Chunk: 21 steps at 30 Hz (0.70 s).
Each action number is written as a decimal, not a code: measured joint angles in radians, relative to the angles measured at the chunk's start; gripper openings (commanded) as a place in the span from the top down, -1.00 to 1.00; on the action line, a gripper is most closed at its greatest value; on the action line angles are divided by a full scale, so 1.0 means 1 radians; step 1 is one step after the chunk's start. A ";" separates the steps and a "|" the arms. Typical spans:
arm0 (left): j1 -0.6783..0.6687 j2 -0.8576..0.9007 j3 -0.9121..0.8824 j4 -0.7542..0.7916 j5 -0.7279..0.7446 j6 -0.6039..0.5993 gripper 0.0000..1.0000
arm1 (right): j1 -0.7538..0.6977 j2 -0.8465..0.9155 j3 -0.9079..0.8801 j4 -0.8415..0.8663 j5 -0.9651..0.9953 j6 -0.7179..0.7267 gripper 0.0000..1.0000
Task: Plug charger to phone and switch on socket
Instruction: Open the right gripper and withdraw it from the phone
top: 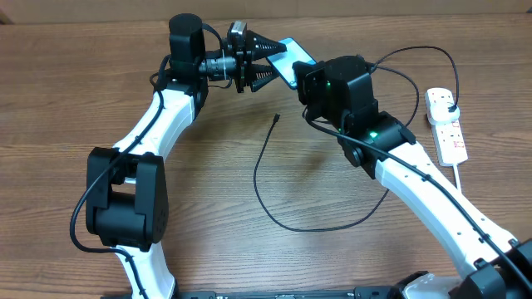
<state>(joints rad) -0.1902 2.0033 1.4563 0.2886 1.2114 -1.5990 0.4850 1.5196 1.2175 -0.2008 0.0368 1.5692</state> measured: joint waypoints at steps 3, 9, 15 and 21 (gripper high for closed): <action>0.000 0.000 0.000 0.000 0.024 -0.010 0.06 | 0.003 0.016 0.000 0.012 -0.011 0.002 0.93; 0.000 0.000 0.000 0.000 0.058 -0.026 0.08 | 0.023 0.028 0.000 0.022 -0.016 0.002 0.93; 0.000 0.000 0.000 0.000 0.061 -0.033 0.13 | 0.035 0.028 0.000 0.048 -0.024 0.002 0.93; 0.000 0.000 0.000 0.000 0.049 -0.057 0.22 | 0.044 0.028 0.000 0.060 -0.026 0.002 0.93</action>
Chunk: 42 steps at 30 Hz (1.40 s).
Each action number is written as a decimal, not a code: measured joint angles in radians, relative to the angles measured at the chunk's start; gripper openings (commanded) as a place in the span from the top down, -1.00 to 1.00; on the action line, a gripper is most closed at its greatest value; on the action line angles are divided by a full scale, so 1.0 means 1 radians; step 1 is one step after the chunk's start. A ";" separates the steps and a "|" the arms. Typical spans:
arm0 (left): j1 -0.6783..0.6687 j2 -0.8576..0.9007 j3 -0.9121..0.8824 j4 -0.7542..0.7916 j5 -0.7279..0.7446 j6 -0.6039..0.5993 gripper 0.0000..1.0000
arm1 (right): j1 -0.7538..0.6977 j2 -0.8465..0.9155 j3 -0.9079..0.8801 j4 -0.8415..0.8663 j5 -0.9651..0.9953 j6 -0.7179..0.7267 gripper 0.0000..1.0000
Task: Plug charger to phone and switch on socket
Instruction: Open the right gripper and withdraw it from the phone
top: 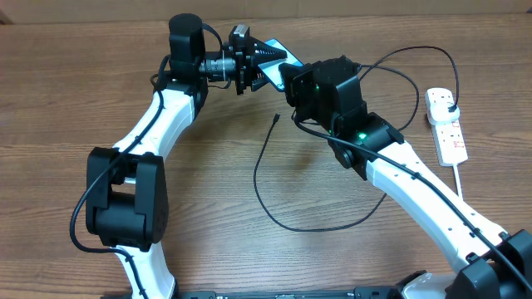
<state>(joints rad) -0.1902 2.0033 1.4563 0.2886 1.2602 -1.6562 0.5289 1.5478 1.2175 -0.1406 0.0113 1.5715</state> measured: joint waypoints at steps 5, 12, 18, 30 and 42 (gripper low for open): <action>0.000 0.000 0.000 0.000 -0.009 -0.021 0.35 | 0.002 0.000 0.000 0.000 0.001 0.000 0.93; 0.000 0.000 0.000 0.000 -0.014 -0.025 0.48 | 0.002 0.000 0.000 -0.001 0.000 0.000 0.93; 0.001 0.000 0.000 0.000 -0.017 -0.025 0.50 | 0.002 0.000 0.000 -0.001 0.000 0.000 0.93; 0.002 0.000 0.000 0.006 -0.037 -0.083 0.92 | 0.002 0.000 0.000 0.006 0.000 0.055 0.91; 0.002 0.000 0.000 -0.003 -0.042 -0.103 0.92 | 0.002 0.000 0.000 0.011 0.003 0.038 0.34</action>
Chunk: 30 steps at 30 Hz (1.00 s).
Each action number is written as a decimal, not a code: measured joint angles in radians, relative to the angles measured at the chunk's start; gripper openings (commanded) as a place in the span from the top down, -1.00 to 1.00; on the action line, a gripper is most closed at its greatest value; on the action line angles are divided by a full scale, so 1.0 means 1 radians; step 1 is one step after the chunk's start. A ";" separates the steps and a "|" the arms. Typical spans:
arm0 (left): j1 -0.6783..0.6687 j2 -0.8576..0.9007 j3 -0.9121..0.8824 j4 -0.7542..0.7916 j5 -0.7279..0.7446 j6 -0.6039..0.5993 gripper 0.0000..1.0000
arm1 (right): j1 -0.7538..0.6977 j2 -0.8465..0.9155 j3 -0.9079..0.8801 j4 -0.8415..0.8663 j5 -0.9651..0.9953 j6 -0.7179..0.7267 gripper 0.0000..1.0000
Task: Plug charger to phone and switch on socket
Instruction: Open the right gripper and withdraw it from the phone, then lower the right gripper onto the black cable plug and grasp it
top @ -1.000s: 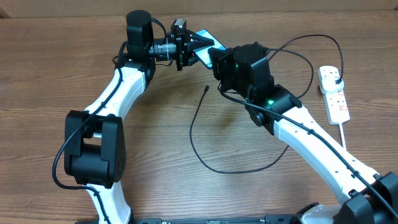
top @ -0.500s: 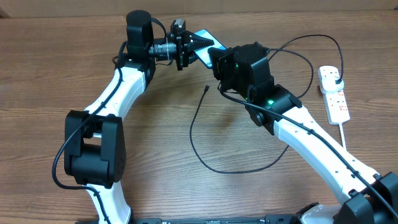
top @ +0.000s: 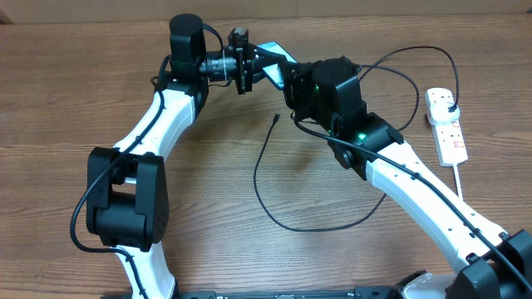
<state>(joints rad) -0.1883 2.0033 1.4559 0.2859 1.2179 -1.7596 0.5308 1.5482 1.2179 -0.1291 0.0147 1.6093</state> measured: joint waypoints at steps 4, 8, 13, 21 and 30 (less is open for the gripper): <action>0.000 0.000 0.000 -0.002 -0.015 0.001 0.92 | 0.002 0.000 0.003 0.002 -0.003 -0.020 0.01; 0.005 0.000 0.000 -0.004 -0.026 0.044 0.92 | 0.002 0.000 0.006 -0.008 -0.007 -0.033 -0.13; 0.027 0.000 0.000 -0.037 -0.024 0.193 0.92 | -0.008 0.000 0.007 -0.087 -0.009 -0.105 -0.08; 0.149 0.000 0.000 -0.299 0.063 0.643 0.92 | -0.138 0.000 0.013 -0.410 -0.010 -0.513 -0.18; 0.270 0.006 0.002 -0.565 0.231 1.068 0.92 | -0.182 0.000 0.016 -0.611 -0.145 -0.997 -0.18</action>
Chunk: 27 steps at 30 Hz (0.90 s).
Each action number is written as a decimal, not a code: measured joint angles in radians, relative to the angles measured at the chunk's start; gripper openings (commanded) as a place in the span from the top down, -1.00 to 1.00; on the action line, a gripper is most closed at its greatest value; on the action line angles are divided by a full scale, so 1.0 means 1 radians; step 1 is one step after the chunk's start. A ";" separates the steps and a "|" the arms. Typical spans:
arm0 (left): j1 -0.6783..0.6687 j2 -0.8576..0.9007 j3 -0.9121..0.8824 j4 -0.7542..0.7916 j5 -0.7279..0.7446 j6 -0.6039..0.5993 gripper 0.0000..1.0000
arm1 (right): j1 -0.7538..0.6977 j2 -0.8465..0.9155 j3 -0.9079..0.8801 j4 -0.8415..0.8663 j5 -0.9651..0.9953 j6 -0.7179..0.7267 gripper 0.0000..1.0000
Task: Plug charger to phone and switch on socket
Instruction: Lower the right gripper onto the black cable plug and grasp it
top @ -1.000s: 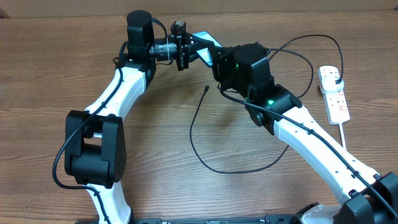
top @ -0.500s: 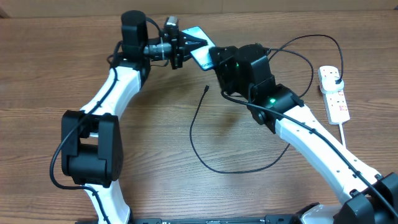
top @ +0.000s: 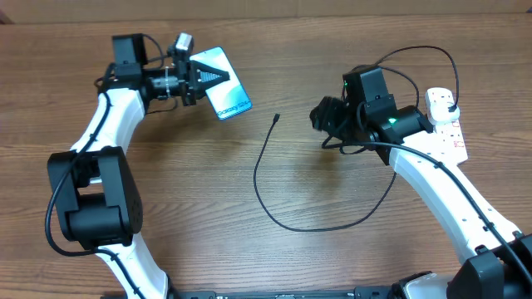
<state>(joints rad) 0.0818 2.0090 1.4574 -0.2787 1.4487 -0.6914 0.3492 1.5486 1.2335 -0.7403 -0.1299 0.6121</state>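
Note:
The phone (top: 223,90), its blue screen facing up, hangs tilted over the left part of the table. My left gripper (top: 206,77) is shut on its upper left edge. The black charger cable (top: 258,178) lies in a loop on the wood, and its free plug tip (top: 277,117) points away from me, to the right of the phone. My right gripper (top: 321,116) hovers right of the tip, holding nothing; its dark fingers look open. The white power strip (top: 446,126) lies at the far right with the charger plugged into its top end.
The cable runs from the loop (top: 332,226) up along my right arm and arcs over to the power strip. Bare wooden table (top: 208,216) surrounds the loop. The table's back edge lies just beyond both grippers.
My left gripper has moved left and toward me with the phone in it. The right gripper has left the phone and now sits further right, near the cable tip.
Both grippers met at the phone near the table's back middle, the left one's fingers spread beside it. The left fingers then closed in on the phone while the right stayed at it. Now the left alone holds the phone at the left.

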 measured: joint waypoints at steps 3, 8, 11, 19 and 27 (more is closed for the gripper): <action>0.026 0.000 0.000 -0.007 0.042 0.059 0.92 | 0.003 0.009 0.001 -0.021 -0.039 -0.058 -0.10; 0.055 0.000 0.000 -0.011 0.070 0.100 0.92 | 0.006 0.086 0.058 -0.103 -0.053 -0.094 -0.07; 0.058 0.000 0.000 -0.011 0.077 0.100 0.91 | 0.008 0.173 0.177 -0.199 -0.055 -0.105 -0.05; 0.058 0.000 0.000 -0.014 0.058 0.048 0.92 | 0.013 0.433 0.571 -0.383 -0.056 -0.119 0.03; 0.058 0.000 0.000 -0.014 -0.054 -0.009 0.91 | 0.026 0.581 0.644 -0.304 -0.129 -0.066 0.16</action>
<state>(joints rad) 0.1402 2.0090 1.4574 -0.2928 1.3949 -0.7006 0.3756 2.1300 1.8778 -1.0443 -0.2592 0.5465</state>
